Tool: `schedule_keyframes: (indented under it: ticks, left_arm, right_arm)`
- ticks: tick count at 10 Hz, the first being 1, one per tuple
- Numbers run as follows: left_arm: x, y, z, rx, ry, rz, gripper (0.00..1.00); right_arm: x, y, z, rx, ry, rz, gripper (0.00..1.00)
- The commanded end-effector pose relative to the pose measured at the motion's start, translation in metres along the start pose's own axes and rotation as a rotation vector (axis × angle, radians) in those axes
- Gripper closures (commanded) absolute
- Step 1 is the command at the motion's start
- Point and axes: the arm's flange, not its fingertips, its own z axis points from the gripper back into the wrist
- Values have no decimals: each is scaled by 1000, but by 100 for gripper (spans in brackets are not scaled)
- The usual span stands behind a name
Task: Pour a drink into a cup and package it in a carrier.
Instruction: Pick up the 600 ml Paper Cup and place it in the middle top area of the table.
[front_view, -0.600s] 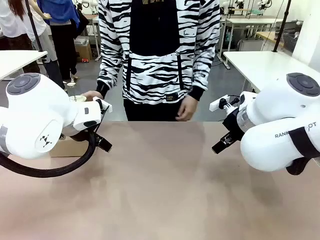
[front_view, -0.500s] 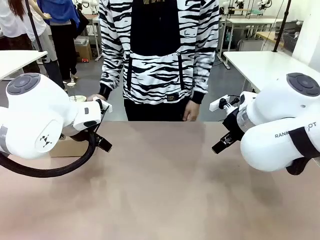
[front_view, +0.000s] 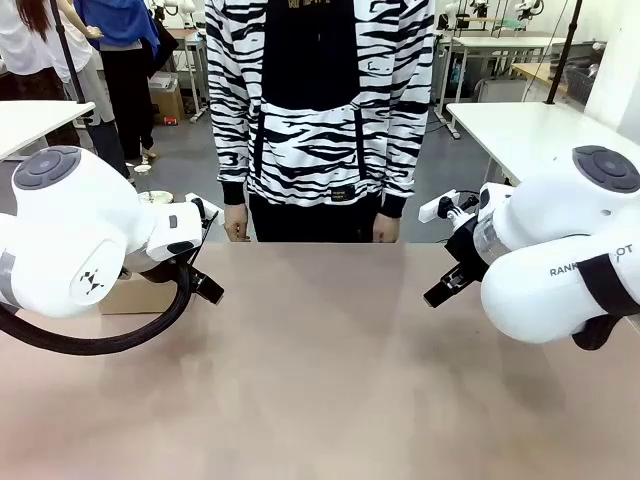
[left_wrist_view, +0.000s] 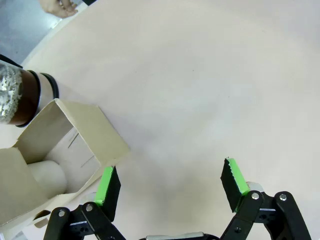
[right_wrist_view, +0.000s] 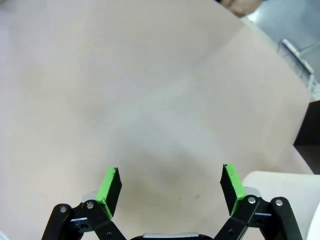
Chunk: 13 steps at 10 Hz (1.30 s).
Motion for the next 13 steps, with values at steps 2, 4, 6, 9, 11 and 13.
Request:
schedule_keyframes:
  ticks: [2, 4, 6, 9, 11, 13]
  left_arm:
    - [0, 0, 0, 0, 0, -1, 0]
    - [0, 0, 0, 0, 0, -1, 0]
    - [0, 0, 0, 0, 0, -1, 0]
    - [0, 0, 0, 0, 0, -1, 0]
    - [0, 0, 0, 0, 0, -1, 0]
    - [0, 0, 0, 0, 0, -1, 0]
  right_arm:
    - [0, 0, 0, 0, -1, -1, 0]
    - [16, -17, 21, -29, 14, -26, 0]
    - [49, -63, 71, 46, -12, -53, 0]
    - [38, -147, 149, 269, -169, -24, 0]
    - [-9, -204, 169, 368, -336, 39, 0]
    - [-61, -241, 155, 433, -470, 101, 0]
